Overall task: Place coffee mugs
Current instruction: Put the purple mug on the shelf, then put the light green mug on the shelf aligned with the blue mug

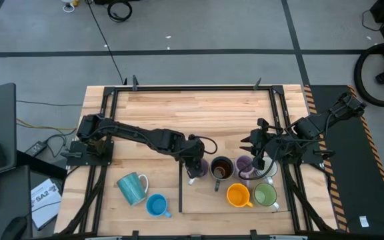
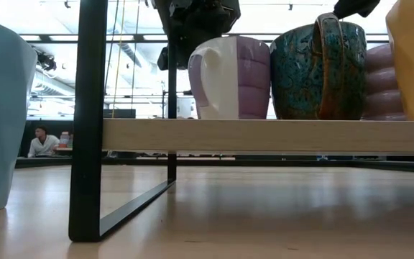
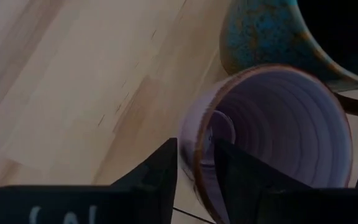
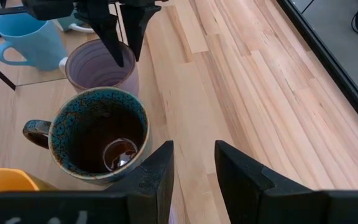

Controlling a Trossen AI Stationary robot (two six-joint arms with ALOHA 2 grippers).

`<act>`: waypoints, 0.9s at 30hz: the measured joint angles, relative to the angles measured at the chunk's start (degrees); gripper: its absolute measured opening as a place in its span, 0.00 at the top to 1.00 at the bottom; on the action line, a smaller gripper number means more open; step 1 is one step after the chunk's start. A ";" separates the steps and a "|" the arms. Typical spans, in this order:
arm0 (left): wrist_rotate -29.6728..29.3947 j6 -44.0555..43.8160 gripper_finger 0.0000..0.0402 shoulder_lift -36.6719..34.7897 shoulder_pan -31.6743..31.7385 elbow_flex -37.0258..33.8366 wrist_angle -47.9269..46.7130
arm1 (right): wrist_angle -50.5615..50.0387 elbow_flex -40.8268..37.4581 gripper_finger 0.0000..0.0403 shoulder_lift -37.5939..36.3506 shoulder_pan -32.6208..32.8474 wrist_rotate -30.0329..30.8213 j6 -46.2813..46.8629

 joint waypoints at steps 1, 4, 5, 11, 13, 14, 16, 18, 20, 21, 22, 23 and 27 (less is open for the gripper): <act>-0.02 -0.02 0.72 0.00 0.11 0.00 -0.02 | 0.00 0.00 0.70 0.02 0.01 0.00 0.00; -0.04 0.00 0.72 -0.06 0.42 -0.01 -0.03 | 0.00 0.00 0.70 0.02 -0.01 0.00 0.00; 0.00 0.01 0.72 -0.18 0.43 -0.02 -0.11 | 0.00 0.00 0.70 0.01 0.01 0.00 0.00; 0.02 1.38 0.72 -1.70 0.42 -0.04 0.06 | 0.02 0.00 0.70 0.00 -0.01 -0.02 0.00; 0.07 3.03 0.72 -2.50 0.41 -0.06 -0.21 | -0.06 0.00 0.70 0.01 0.01 -0.02 0.00; 0.07 4.13 0.72 -3.18 0.42 -0.05 0.12 | -0.04 0.00 0.70 0.00 0.01 -0.01 0.00; 0.22 6.06 0.72 -4.59 0.42 -0.07 -0.59 | -0.06 0.00 0.70 0.01 0.00 -0.02 0.01; 0.74 7.56 0.72 -6.04 0.42 -0.04 -0.82 | -0.03 0.00 0.70 0.01 -0.01 -0.02 0.01; 0.87 8.29 0.72 -7.71 0.42 -0.06 -2.29 | -0.02 0.00 0.70 0.00 0.01 -0.05 0.02; 0.89 8.53 0.72 -8.69 0.42 -0.07 -3.08 | -0.02 0.00 0.70 0.00 -0.01 -0.24 0.02; 0.88 8.74 0.72 -9.81 0.42 -0.07 -4.07 | 0.00 0.00 0.70 0.00 -0.01 -0.73 0.02; 0.96 8.98 0.72 -10.91 0.42 -0.04 -5.75 | 0.00 0.00 0.70 0.00 0.01 -1.16 0.02; 0.92 8.58 0.72 -15.01 0.42 -0.04 -14.52 | 0.00 0.00 0.70 0.00 -0.01 -2.04 0.02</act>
